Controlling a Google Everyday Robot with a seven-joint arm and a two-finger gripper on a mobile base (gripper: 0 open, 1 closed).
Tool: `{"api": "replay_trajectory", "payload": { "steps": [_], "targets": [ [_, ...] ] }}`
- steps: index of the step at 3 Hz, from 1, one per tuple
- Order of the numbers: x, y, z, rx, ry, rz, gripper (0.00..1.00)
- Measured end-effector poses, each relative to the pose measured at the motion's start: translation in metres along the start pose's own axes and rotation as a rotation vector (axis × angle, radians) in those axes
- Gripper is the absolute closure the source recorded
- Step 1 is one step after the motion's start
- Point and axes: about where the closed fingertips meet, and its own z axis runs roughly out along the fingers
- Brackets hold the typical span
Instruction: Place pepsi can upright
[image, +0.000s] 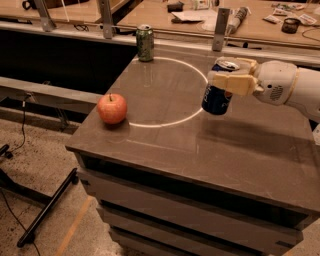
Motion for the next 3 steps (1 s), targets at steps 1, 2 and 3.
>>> {"api": "replay_trajectory", "payload": {
  "steps": [1,2,3],
  "targets": [
    [0.004,-0.001,-0.002,-0.03,-0.029,-0.125,1.0],
    [0.01,-0.001,0.0,-0.032,0.042,-0.235,1.0],
    [0.019,0.002,0.004,-0.05,0.052,-0.22,1.0]
  ]
}}
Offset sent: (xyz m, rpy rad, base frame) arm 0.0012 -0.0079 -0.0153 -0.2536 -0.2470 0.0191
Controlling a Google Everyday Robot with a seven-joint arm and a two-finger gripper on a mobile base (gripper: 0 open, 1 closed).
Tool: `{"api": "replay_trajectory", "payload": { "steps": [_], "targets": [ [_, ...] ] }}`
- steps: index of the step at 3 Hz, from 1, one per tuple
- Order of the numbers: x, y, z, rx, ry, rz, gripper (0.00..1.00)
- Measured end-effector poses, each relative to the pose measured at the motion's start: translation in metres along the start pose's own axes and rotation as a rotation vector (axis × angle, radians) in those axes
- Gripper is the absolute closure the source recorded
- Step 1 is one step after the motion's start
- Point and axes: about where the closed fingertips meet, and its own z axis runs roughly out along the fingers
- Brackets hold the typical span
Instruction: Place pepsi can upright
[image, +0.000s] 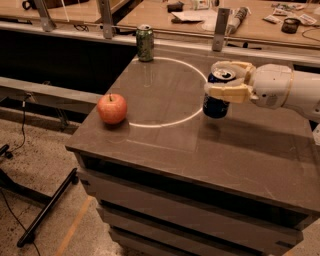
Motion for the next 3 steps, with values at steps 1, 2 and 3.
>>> {"api": "replay_trajectory", "payload": {
  "steps": [1,2,3],
  "targets": [
    [0.0085,0.0047,0.0032,-0.022,0.024,-0.002,0.97],
    [0.013,0.0077,0.0028,-0.03,0.058,-0.031,0.67],
    [0.0152,0.0107,0.0024,-0.04,0.062,-0.036,0.35]
  ]
}}
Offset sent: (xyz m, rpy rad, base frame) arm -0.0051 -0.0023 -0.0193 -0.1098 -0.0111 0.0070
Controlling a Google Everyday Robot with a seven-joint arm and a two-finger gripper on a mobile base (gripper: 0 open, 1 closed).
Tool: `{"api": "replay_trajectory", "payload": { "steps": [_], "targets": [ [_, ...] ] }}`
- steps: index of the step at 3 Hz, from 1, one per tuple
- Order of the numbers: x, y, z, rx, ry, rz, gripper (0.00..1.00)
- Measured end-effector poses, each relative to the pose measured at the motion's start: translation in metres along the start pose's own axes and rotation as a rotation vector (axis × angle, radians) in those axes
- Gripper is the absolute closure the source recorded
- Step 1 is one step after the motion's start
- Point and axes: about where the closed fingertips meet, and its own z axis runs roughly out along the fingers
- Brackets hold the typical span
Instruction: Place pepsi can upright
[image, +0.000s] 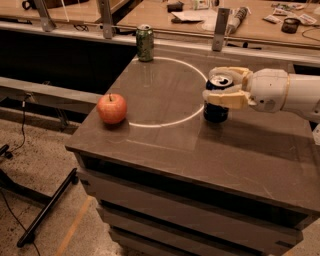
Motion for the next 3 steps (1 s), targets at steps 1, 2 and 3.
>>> {"api": "replay_trajectory", "payload": {
  "steps": [1,2,3],
  "targets": [
    [0.0038,0.0036,0.0017,-0.008,0.001,0.01,0.04],
    [0.0054,0.0046,0.0022,-0.01,0.002,0.015,0.0],
    [0.0055,0.0008,-0.0037,0.004,0.027,-0.019,0.0]
  ]
}}
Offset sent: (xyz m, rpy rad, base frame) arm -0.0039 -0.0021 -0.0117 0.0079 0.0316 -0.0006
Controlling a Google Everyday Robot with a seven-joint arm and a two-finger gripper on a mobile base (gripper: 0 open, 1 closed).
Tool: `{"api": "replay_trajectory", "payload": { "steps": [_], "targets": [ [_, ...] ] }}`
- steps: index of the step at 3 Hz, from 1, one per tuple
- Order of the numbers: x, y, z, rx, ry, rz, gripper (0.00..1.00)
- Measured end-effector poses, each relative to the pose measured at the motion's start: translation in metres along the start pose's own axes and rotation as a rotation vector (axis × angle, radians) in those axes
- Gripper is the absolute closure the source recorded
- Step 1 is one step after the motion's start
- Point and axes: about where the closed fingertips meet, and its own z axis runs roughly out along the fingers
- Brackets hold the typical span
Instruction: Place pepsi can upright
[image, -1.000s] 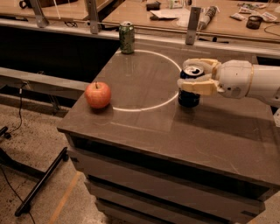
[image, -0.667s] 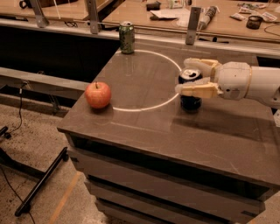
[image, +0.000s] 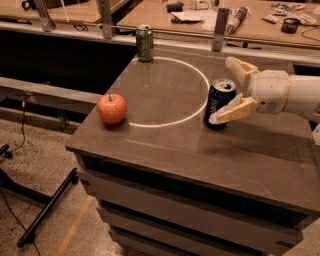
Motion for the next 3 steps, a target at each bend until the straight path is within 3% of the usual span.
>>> {"api": "replay_trajectory", "payload": {
  "steps": [1,2,3],
  "targets": [
    [0.001,-0.008,-0.017,-0.016,0.043,-0.009,0.0],
    [0.004,-0.01,-0.035,-0.066,0.079,0.058,0.0],
    [0.004,-0.01,-0.035,-0.066,0.079,0.058,0.0]
  ]
}}
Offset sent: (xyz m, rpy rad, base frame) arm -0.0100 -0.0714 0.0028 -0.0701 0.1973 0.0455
